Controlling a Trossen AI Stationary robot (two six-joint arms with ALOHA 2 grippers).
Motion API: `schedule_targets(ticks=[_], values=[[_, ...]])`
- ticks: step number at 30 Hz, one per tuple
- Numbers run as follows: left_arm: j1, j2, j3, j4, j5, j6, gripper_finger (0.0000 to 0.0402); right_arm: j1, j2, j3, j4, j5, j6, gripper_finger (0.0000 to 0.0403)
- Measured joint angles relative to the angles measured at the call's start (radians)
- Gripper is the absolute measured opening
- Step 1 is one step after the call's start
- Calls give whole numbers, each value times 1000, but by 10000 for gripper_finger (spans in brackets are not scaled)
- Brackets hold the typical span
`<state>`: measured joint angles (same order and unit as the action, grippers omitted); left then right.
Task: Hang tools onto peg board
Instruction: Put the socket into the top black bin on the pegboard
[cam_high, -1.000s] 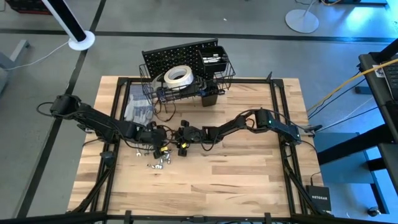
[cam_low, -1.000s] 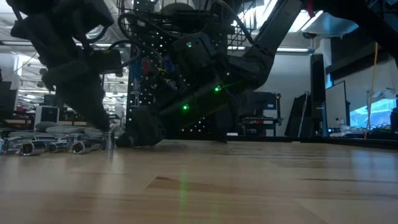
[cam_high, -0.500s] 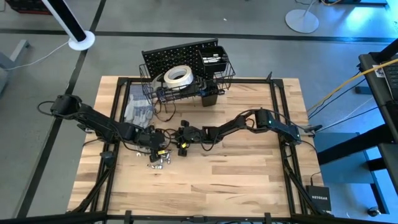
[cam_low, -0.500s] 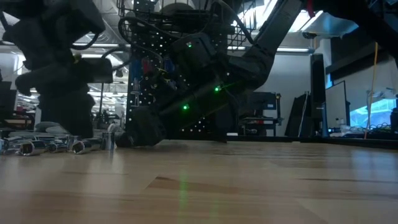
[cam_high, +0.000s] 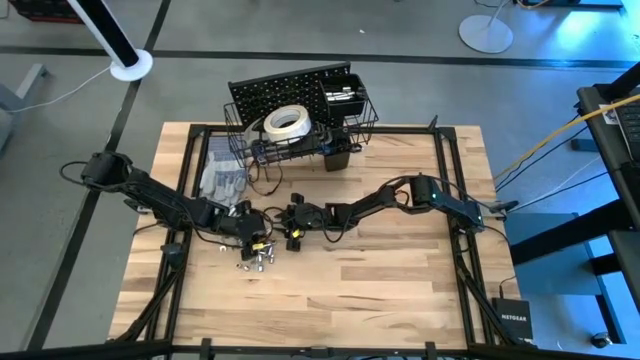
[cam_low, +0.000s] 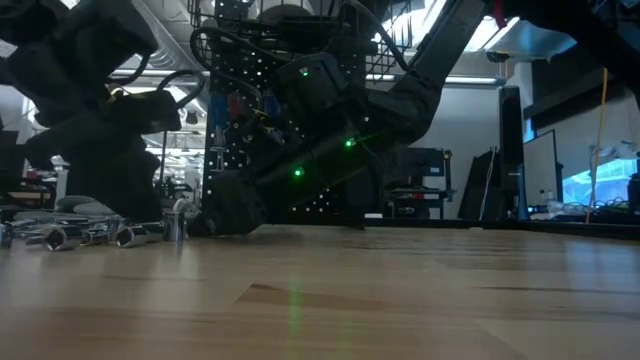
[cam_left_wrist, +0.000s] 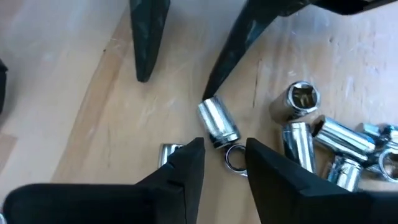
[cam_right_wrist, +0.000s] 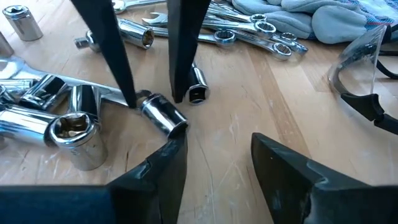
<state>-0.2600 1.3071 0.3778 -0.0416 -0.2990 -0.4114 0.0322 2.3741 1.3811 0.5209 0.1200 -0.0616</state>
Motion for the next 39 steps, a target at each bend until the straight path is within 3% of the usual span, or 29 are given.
schedule_targets(ticks=[14,28,34,39], values=[[0,0,-27,54,-40,-36,117,-3,0,0,-17,-110,-2,184],[0,0,-27,53,-46,-52,131,-48,-45,2,-208,-209,10,184],[0,0,-27,54,-46,-26,131,-50,-45,-2,-173,-325,39,184],[0,0,-27,64,-45,0,131,-35,-31,-3,-109,-313,34,184]])
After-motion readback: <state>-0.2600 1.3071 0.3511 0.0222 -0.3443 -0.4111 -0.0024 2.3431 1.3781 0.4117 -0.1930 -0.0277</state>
